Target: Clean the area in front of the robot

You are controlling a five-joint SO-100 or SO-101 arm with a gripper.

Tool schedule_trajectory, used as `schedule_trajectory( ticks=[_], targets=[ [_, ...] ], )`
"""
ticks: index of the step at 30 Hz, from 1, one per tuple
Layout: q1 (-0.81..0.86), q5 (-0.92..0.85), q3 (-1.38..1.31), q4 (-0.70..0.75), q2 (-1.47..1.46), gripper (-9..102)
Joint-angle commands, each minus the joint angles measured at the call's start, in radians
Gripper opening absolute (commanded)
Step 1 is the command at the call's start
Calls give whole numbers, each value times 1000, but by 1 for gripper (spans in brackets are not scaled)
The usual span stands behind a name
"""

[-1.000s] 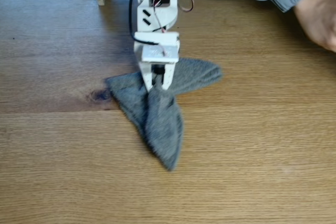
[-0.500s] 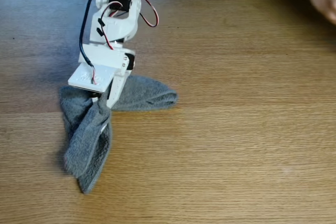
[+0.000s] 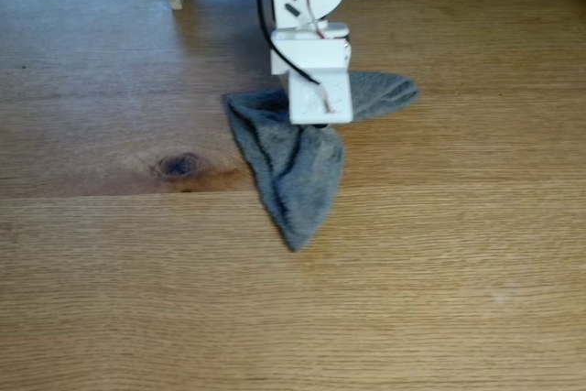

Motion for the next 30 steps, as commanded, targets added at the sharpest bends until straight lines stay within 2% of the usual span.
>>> schedule_trajectory(
  ticks=[1,5,7,13,17,21,24,26,30],
  targets=[
    [-2,0,57,-302,9,0],
    [46,-49,28,-701,-201,0],
    [67,-81,-37,-764,-291,0],
    [209,-123,-359,-563,-477,0],
    [341,-189,-549,-497,-569,0],
    [469,-241,-669,-442,-601,0],
    [575,-244,-684,-333,-577,0],
    [634,-210,-669,-242,-522,0],
    [627,-117,-627,98,-364,0]
  ],
)
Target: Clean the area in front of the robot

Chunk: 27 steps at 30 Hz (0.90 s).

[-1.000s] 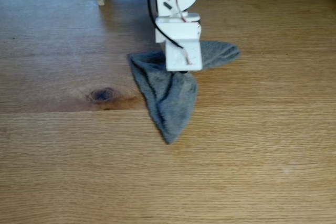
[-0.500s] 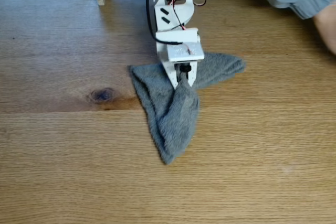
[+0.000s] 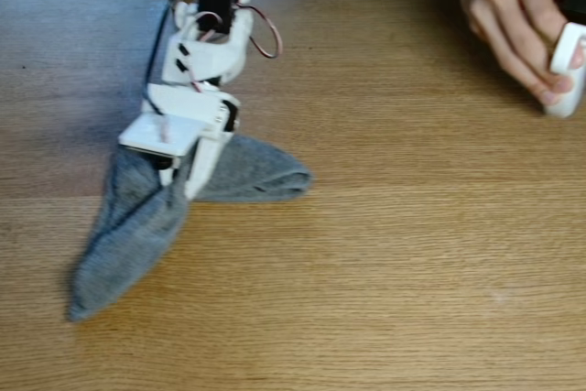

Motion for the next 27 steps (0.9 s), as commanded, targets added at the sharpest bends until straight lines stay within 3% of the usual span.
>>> schedule_trajectory(
  ticks=[1,6,10,16,22,27],
  targets=[
    [91,78,41,288,187,0],
    [-118,184,137,624,391,0],
    [-322,272,229,738,528,0],
    [-508,281,368,609,663,0],
    [-480,172,466,313,707,0],
    [-313,46,483,419,831,0]
  ],
)
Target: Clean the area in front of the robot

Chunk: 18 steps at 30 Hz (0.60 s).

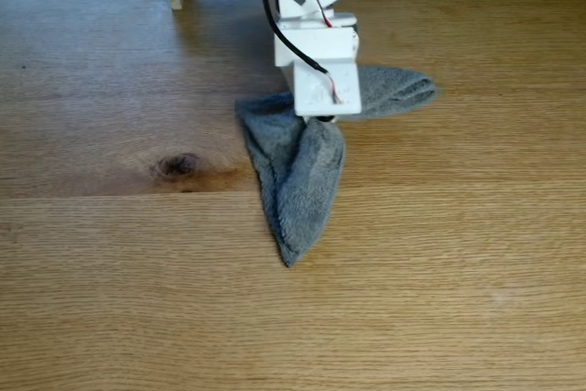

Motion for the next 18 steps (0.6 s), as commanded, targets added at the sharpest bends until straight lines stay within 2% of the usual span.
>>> schedule_trajectory(
  ticks=[1,8,10,13,18],
  targets=[
    [155,-107,-9,71,219,0],
    [472,-327,-3,448,376,0],
    [566,-396,-2,512,391,0],
    [704,-491,-2,518,380,0],
    [893,-623,-2,451,291,0]
  ],
)
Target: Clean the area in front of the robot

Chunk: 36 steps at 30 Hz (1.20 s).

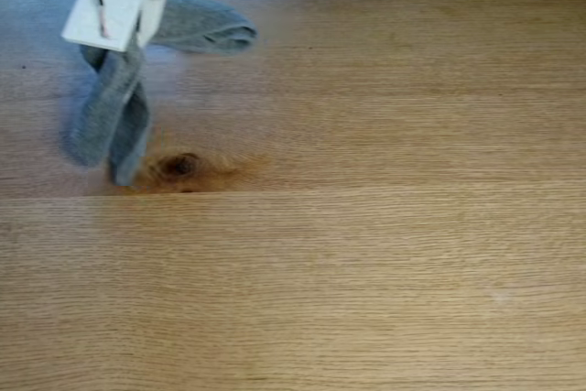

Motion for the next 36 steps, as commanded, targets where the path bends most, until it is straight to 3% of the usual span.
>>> schedule_trajectory(
  ticks=[1,7,13,19,23,34,36],
  targets=[
    [161,-114,-25,-40,-6,0],
    [225,-236,-25,2,-118,1],
    [259,-222,-25,-15,-150,24],
    [178,-127,-25,-91,-95,32],
    [18,-28,-25,-28,2,29],
    [-545,353,-25,104,281,0],
    [-615,407,-25,118,308,0]
  ],
)
